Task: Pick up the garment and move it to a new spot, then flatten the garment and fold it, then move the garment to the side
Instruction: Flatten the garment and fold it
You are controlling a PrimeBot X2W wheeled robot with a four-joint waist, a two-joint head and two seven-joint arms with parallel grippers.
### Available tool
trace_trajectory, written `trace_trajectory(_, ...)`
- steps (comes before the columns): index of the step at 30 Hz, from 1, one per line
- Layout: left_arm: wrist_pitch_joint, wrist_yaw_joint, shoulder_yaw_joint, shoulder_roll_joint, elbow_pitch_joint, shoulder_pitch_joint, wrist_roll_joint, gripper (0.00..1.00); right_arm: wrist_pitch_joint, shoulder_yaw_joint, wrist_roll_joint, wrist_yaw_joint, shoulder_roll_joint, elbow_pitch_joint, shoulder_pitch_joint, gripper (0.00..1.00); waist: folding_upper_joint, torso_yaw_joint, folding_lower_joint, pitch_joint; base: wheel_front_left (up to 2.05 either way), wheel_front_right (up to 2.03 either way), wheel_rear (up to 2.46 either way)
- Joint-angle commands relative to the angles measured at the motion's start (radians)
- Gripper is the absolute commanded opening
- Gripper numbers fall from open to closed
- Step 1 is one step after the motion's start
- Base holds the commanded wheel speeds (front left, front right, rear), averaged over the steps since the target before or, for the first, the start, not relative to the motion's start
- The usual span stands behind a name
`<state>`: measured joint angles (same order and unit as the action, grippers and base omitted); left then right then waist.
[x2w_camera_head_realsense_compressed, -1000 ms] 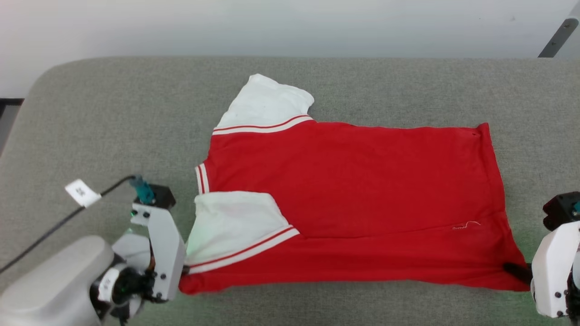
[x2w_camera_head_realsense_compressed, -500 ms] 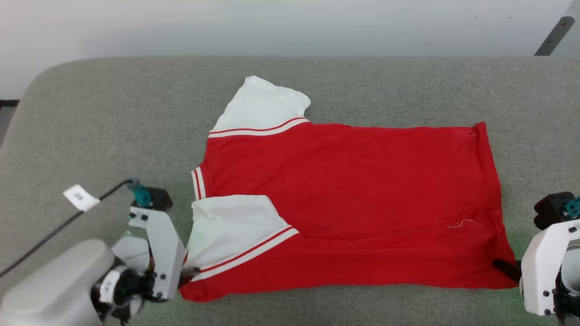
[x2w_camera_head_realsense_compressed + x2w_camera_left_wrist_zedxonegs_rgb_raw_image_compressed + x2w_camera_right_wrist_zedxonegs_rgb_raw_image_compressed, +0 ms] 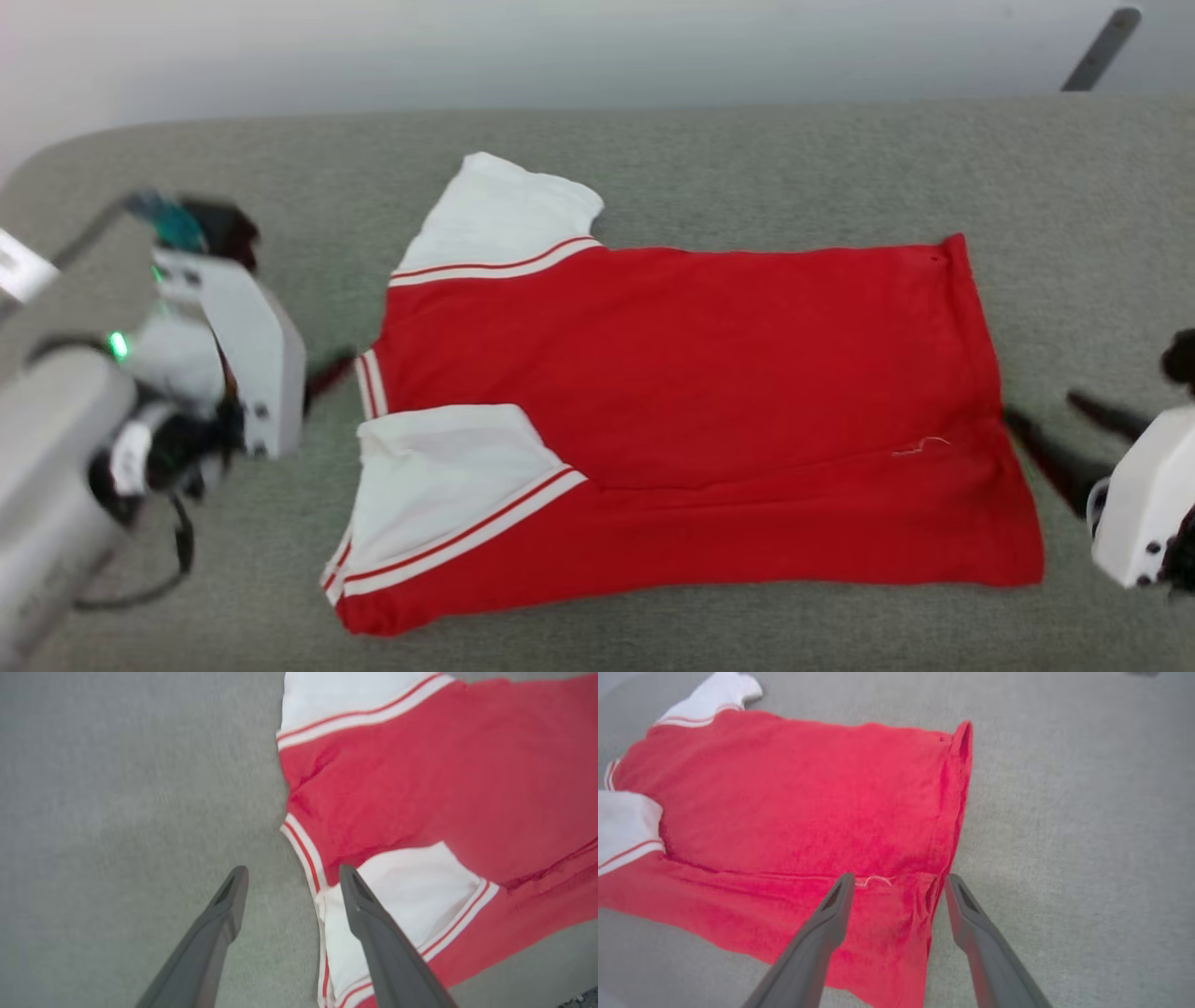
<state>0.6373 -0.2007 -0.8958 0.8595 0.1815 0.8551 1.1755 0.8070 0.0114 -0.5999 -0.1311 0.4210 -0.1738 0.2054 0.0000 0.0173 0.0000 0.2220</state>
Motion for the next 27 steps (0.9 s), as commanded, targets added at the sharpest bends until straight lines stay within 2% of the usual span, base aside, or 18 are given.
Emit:
trace_trajectory(1,-0.03,0.02,0.012,-0.005,0.013,0.031,-0.024,1.0,-0.053,-0.006,0.027,0.001,-0.013,-0.031,0.013,1.0,0.0,-0.03,0.0,0.024,0.0,0.0,0.0)
trace_trajectory(5,-0.103,0.057,0.038,-0.021,0.071,0.105,-0.07,1.0,-0.239,0.011,0.089,0.001,-0.035,-0.09,0.038,1.0,0.0,-0.072,0.0,0.061,0.0,0.0,0.0)
trace_trajectory(6,-0.103,0.057,0.038,-0.021,0.071,0.105,-0.07,1.0,-0.239,0.011,0.089,0.001,-0.035,-0.09,0.038,1.0,0.0,-0.072,0.0,0.061,0.0,0.0,0.0)
trace_trajectory(13,-0.221,0.136,0.074,-0.062,0.21,0.222,-0.123,1.0,-0.621,0.039,0.214,0.001,-0.084,-0.104,0.096,1.0,0.0,-0.149,0.0,0.144,0.0,0.0,0.0)
trace_trajectory(17,-0.227,0.177,0.076,-0.075,0.291,0.28,-0.136,1.0,-0.783,0.05,0.257,0.001,-0.121,-0.084,0.112,1.0,0.0,-0.191,0.0,0.194,0.0,0.0,0.0)
trace_trajectory(21,-0.193,0.225,0.063,-0.082,0.361,0.343,-0.15,1.0,-0.852,0.061,0.278,0.001,-0.148,-0.059,0.113,1.0,0.0,-0.225,0.0,0.244,0.0,0.0,0.0)
trace_trajectory(27,-0.118,0.282,0.035,-0.077,0.473,0.427,-0.167,1.0,-0.879,0.086,0.28,0.001,-0.171,-0.028,0.123,1.0,0.0,-0.272,0.0,0.311,0.0,0.0,0.0)
